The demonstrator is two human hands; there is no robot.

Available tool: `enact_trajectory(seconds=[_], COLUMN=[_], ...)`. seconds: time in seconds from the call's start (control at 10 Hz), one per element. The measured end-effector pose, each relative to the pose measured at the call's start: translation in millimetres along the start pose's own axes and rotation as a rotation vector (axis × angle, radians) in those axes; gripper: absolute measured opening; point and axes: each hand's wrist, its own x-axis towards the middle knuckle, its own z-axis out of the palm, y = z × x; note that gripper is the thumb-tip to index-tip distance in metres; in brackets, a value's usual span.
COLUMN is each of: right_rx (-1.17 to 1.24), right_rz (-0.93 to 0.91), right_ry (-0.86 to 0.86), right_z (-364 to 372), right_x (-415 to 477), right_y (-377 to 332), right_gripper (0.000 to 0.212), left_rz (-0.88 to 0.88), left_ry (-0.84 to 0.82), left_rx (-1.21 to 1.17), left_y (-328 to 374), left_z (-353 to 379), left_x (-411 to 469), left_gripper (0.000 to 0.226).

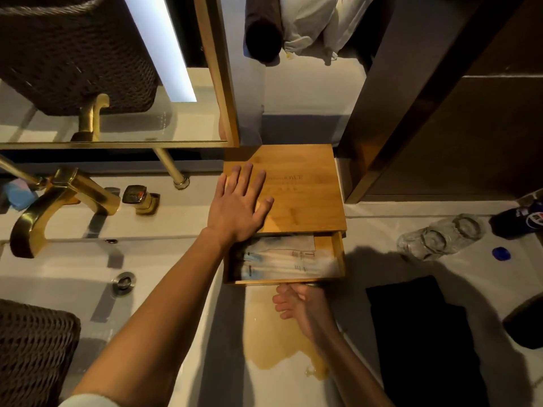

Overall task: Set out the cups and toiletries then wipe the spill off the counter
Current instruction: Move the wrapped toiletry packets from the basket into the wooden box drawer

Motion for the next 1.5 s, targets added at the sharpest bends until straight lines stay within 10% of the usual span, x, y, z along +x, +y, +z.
enact_trajectory(seconds=[1.5], right_rx=[-0.077], right_rz=[0.017], right_ry=[0.141], right_z=[10], right_x=[65], right_y=[-66], right_gripper=[0.019], left_rz=[0.003], left_ry=[0.044], left_rx=[-0.022], left_y=[-2], left_z=[4], left_x=[2], left_gripper=[0.075])
